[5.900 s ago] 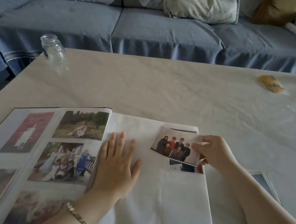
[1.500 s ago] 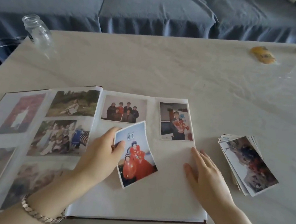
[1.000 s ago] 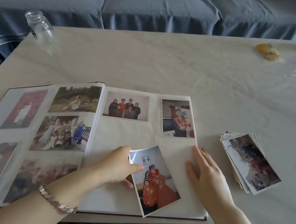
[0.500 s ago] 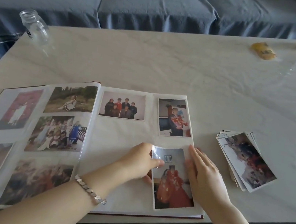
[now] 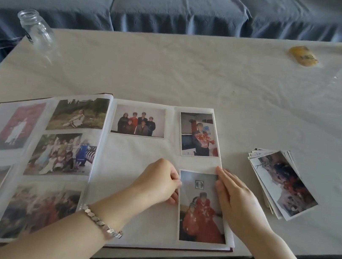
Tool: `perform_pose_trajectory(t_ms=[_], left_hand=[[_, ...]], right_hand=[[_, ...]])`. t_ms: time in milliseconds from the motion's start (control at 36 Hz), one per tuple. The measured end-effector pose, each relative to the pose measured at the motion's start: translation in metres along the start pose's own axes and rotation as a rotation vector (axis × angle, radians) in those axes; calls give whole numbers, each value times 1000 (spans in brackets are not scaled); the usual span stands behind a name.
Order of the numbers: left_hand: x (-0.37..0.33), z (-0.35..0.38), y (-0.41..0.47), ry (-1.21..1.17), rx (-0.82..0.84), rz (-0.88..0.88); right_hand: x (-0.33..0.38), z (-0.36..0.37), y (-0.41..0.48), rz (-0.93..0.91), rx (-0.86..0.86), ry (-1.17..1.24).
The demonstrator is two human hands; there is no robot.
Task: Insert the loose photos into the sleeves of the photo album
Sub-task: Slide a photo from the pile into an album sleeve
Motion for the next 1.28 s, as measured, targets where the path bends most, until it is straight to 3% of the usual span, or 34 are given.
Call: perform_pose_trajectory(t_ms=[139,278,611,778,1083,1194,1278], left_hand=[[0,7,1,-35,-68,-17],[3,8,-3,-221,-47,-154],[-1,0,-4,-162,54,-109],[-1,-7,-10,-164,-171,-55],[10,6,-18,-112,-290,26],[11,4,-15,-132,-257,17],[11,0,-10,-92,-213,43]], right_hand=[[1,-1,0,11,23,6],[0,-1,0,20,26,20],[-1,-3,1,4,26,36],[-2,-3,1,-6,51,16],[0,-4,0,-37,38,10],[-10,-15,3,-87,-113,-44],[-26,-30,9,25,-219,-185]])
Point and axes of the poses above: each hand's wrist, its own y-axis towards the middle knuckle, its own z-axis out of the palm, x = y × z, the point moved 2 cm from there along y, towards the middle knuckle, and after that the axes turned 14 degrees about -x, right-handed, at the moved point
